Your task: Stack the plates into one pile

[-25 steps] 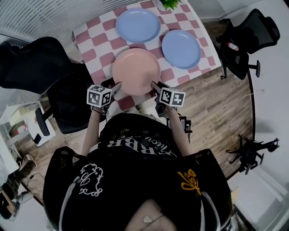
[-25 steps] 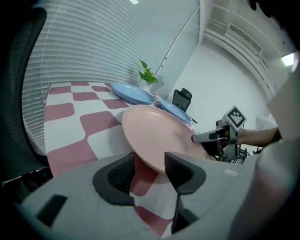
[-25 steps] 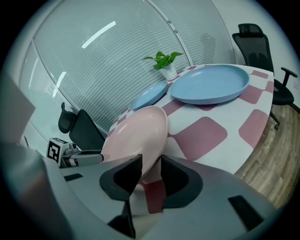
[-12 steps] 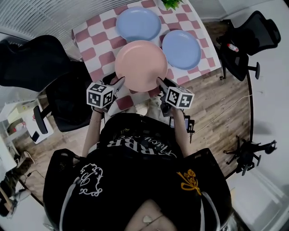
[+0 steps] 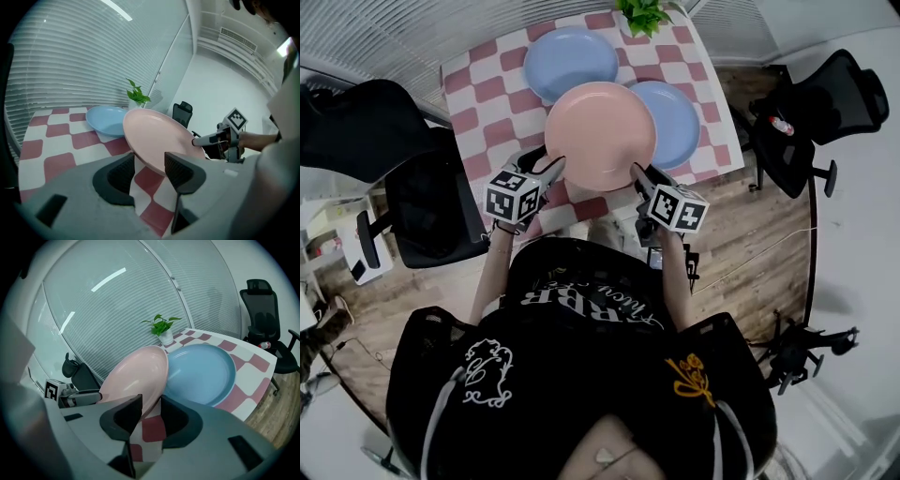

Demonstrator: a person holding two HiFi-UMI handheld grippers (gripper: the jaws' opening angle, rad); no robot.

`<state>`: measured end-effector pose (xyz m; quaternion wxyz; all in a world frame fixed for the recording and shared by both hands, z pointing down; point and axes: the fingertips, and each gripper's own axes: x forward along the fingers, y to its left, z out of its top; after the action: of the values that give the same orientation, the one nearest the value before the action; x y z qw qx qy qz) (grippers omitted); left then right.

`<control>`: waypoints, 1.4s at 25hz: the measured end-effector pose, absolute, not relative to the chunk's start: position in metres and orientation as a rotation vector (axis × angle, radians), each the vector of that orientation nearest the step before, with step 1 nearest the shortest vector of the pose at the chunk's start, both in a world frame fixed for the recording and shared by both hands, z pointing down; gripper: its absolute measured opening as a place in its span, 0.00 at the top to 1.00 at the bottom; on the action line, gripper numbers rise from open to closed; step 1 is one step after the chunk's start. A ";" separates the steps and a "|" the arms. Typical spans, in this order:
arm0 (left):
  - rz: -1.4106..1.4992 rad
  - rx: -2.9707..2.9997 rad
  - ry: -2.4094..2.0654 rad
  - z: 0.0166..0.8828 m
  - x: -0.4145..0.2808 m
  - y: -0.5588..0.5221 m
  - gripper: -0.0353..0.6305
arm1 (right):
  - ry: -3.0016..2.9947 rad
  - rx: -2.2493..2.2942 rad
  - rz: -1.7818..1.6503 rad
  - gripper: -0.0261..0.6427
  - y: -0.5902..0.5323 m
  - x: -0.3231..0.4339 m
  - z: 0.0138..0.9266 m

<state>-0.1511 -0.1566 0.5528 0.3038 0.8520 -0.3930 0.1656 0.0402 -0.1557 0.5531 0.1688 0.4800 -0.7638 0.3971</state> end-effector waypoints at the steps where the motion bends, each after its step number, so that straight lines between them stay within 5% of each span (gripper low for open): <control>1: 0.443 2.248 -1.045 0.554 -0.141 -0.159 0.64 | -2.171 1.356 1.130 0.78 -0.160 0.051 0.554; 15: 0.514 2.139 -1.039 0.573 -0.020 -0.197 0.64 | -2.136 1.305 1.232 0.78 -0.206 0.172 0.576; 35: 0.609 2.069 -1.099 0.593 0.015 -0.206 0.63 | -2.113 1.206 1.126 0.76 -0.221 0.206 0.597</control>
<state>0.0153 -0.2055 0.5926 0.3528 0.7997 -0.4249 0.2355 0.2063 -0.2208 0.5972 0.2281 0.4380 -0.7674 0.4089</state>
